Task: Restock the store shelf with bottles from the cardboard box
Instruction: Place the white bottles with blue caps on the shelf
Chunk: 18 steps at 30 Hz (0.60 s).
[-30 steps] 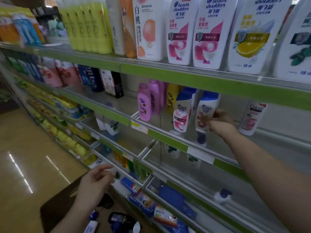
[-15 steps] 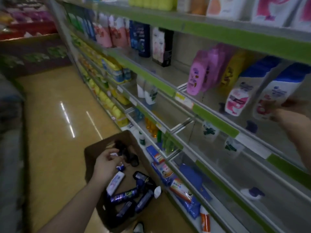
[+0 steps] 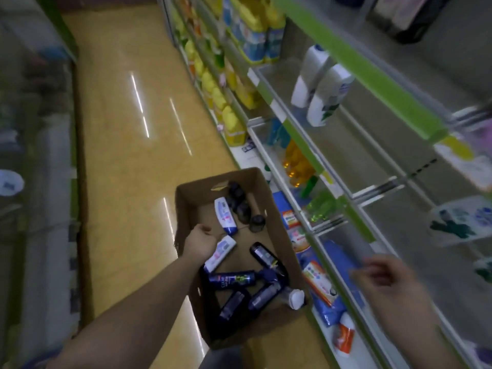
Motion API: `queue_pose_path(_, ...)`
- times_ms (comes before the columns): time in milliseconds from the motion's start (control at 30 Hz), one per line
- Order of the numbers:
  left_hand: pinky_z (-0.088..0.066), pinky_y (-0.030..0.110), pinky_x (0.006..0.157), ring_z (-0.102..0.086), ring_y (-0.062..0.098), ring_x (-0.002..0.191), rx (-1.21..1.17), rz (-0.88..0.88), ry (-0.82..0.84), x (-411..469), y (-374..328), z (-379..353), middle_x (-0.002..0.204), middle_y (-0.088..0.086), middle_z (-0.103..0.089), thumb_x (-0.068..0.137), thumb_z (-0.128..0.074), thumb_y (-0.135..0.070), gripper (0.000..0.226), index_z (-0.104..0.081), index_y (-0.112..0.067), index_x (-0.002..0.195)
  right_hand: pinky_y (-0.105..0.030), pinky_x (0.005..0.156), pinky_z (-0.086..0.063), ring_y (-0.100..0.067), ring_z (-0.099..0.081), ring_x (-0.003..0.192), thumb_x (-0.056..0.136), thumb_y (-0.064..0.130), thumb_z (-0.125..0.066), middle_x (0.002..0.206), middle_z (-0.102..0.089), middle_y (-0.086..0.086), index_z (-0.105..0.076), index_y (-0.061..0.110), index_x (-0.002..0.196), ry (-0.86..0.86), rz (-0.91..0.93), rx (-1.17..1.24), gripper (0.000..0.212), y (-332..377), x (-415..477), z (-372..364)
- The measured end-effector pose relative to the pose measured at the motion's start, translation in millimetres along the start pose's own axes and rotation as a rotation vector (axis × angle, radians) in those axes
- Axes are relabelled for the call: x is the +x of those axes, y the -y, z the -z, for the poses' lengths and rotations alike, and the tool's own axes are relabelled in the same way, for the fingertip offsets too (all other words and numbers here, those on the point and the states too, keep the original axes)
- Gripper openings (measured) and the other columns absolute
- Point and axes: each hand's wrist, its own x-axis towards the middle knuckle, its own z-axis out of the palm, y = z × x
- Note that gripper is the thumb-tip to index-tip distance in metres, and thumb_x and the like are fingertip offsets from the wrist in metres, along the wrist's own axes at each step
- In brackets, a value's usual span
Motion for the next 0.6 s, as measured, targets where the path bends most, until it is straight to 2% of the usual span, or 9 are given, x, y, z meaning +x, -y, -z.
queue_pose_path(100,-0.045,0.028,0.095,-0.058,0.028,0.120,0.082,0.046,0.080,33.9,15.3,-17.4,0.133,0.011,-0.061,0.091,-0.062,-0.029,0.045,-0.057,-0.010,0.132,-0.029,0.068,-0.053,-0.004,-0.065,0.068,0.082,0.021,-0.080,0.072,-0.068,0.003,-0.063,0.027,0.089,0.328,-0.074,-0.109,0.019,-3.7,44.0,-116.8)
queue_pose_path(167,-0.044,0.026,0.086,-0.060,0.028,0.117,0.133,0.072,0.118,52.2,31.7,-31.4,0.130,0.011,-0.062,0.091,-0.063,-0.032,0.048,-0.057,-0.007,0.131,-0.024,0.067,-0.047,-0.008,-0.065,0.077,0.086,0.029,-0.074,0.077,-0.067,0.008,-0.061,0.028,0.093,0.467,-0.077,-0.228,0.014,-4.8,75.7,-183.3)
queue_pose_path(233,-0.045,0.026,0.081,-0.063,0.027,0.110,0.167,0.103,0.123,71.0,52.2,-46.6,0.123,0.010,-0.064,0.090,-0.065,-0.038,0.046,-0.059,-0.008,0.124,-0.027,0.075,-0.049,-0.016,-0.066,0.091,0.086,0.033,-0.071,0.089,-0.069,0.009,-0.065,0.026,0.101,0.534,-0.070,-0.291,0.018,-9.0,103.5,-242.6)
queue_pose_path(300,-0.049,0.027,0.084,-0.064,0.024,0.105,0.203,0.188,0.144,89.6,74.5,-62.5,0.121,0.008,-0.064,0.089,-0.063,-0.042,0.045,-0.059,-0.012,0.123,-0.031,0.083,-0.051,-0.024,-0.066,0.101,0.086,0.034,-0.068,0.104,-0.073,-0.002,-0.067,0.019,0.107,0.578,-0.103,-0.349,0.025,-23.3,124.9,-297.4)
queue_pose_path(333,-0.051,0.029,0.088,-0.063,0.022,0.105,0.236,0.216,0.166,99.7,84.8,-70.6,0.122,0.007,-0.063,0.090,-0.060,-0.041,0.044,-0.058,-0.014,0.124,-0.032,0.083,-0.051,-0.026,-0.066,0.103,0.087,0.036,-0.066,0.108,-0.073,-0.004,-0.067,0.018,0.109,0.587,-0.103,-0.371,0.028,-30.6,134.3,-319.6)
queue_pose_path(467,-0.045,0.037,0.104,-0.049,0.027,0.126,0.421,0.231,0.191,126.6,106.5,-96.3,0.140,0.008,-0.045,0.087,-0.059,-0.037,0.062,-0.038,-0.017,0.143,-0.026,0.078,-0.045,-0.026,-0.065,0.106,0.089,0.037,-0.066,0.116,-0.070,-0.004,-0.063,0.018,0.122,0.578,-0.157,-0.388,0.039,-67.0,165.3,-382.6)
queue_pose_path(600,-0.043,0.036,0.100,-0.042,0.028,0.133,0.571,0.180,0.165,141.5,119.9,-117.7,0.147,0.008,-0.035,0.089,-0.058,-0.032,0.069,-0.024,-0.020,0.148,-0.032,0.082,-0.052,-0.032,-0.065,0.106,0.086,0.042,-0.067,0.118,-0.068,-0.011,-0.057,0.013,0.121,0.469,-0.199,-0.484,0.047,-98.5,193.7,-432.5)
